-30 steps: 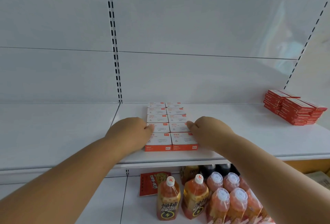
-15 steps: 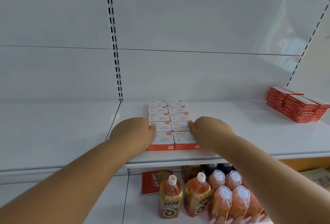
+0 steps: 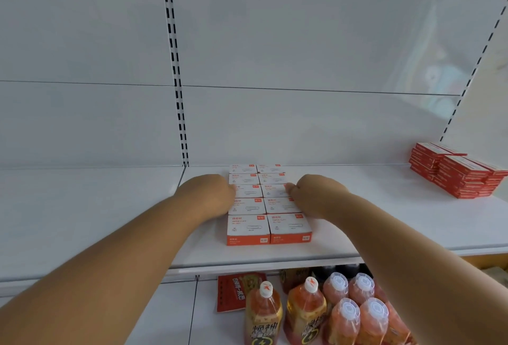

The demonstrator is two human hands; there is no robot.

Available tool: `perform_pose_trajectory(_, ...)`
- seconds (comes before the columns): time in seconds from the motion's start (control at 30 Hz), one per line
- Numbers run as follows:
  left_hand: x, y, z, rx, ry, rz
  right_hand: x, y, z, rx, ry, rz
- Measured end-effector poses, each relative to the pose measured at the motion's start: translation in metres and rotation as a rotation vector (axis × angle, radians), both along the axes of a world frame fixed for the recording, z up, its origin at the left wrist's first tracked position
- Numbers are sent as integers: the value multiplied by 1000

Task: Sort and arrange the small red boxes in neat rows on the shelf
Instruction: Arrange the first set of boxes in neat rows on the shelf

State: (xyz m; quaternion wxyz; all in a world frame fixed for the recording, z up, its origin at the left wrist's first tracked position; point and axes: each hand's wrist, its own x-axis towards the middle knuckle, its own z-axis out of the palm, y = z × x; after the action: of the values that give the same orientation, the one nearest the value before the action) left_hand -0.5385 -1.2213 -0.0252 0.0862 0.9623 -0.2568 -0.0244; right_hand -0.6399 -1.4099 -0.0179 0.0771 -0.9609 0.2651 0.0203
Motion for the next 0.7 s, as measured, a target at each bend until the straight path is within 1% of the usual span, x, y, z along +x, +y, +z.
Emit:
perform_pose_trajectory(0.3, 2, -4, -6, 33, -12, -50, -1, 5, 0, -21, 7, 50)
perform_pose_trajectory(0.4, 7, -3, -2, 6, 38, -68, 0, 3, 4, 0, 31, 66)
perform_pose_trajectory(0.47, 13, -1, 2, -23, 79, -60, 6, -2, 7, 29, 21, 43)
perform_pose_trajectory(0.6, 23, -7, 9, -40, 29, 6, 21, -13, 14, 116, -99, -40)
perform_pose_trajectory(0.63, 26, -10, 10, -33, 27, 14, 25, -16, 13, 113, -102, -29)
perform_pose_trajectory(0.7, 31, -16, 9, -20, 51, 13, 33, -21, 9, 93, -44, 10)
